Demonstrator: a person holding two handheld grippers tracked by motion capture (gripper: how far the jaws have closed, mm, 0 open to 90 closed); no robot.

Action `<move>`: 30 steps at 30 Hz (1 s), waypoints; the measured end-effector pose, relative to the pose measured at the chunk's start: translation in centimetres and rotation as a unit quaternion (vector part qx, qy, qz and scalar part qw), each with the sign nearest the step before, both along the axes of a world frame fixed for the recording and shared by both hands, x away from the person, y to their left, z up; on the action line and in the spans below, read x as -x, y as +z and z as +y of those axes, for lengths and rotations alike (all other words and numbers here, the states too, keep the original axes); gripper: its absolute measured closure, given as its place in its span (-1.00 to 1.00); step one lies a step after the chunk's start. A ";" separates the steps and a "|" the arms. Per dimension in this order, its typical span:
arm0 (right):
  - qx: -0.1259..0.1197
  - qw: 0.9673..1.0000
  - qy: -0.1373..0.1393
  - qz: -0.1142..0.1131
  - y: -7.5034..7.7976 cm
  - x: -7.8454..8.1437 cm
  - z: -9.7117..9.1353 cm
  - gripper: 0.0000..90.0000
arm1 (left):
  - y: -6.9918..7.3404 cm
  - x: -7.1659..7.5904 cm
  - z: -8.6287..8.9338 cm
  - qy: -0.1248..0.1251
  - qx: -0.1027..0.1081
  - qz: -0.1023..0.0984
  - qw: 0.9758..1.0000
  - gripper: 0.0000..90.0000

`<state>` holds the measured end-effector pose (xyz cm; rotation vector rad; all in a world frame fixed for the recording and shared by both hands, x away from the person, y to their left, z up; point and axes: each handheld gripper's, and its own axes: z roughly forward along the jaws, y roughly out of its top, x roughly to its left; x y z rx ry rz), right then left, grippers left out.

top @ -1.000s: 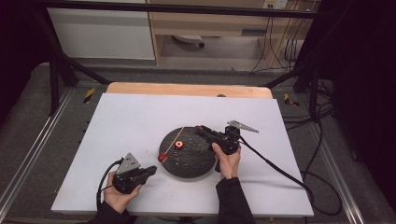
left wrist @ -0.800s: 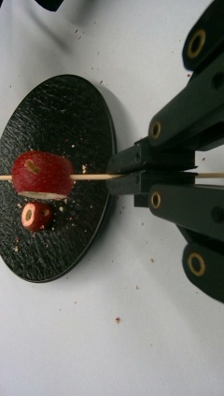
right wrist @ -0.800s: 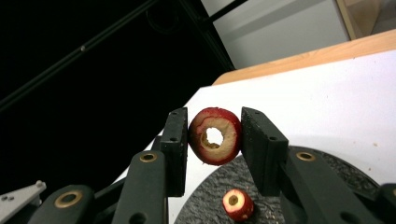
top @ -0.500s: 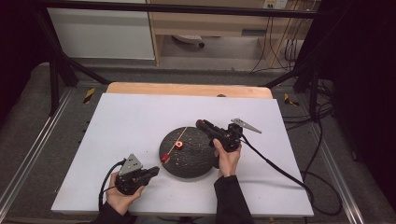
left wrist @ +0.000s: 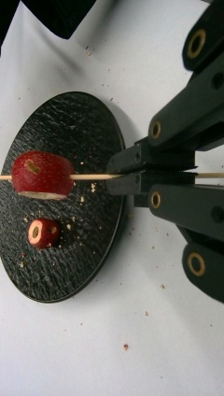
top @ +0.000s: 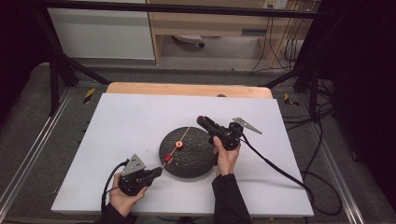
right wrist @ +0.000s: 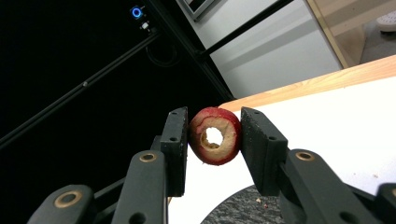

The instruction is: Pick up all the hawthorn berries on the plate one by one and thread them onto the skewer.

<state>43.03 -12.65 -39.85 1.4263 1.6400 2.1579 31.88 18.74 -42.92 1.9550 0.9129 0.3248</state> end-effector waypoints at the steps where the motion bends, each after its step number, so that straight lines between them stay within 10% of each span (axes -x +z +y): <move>1: -0.001 1.000 -0.003 -0.001 0.0 0.0 0.0 0.41 | 0.0 0.0 -0.1 -0.001 0.000 0.000 1.000 0.97; 30: -0.032 0.999 -0.027 -0.034 0.5 0.3 -0.2 0.41 | 1.4 -0.1 -2.3 -0.006 0.014 -0.001 1.000 0.97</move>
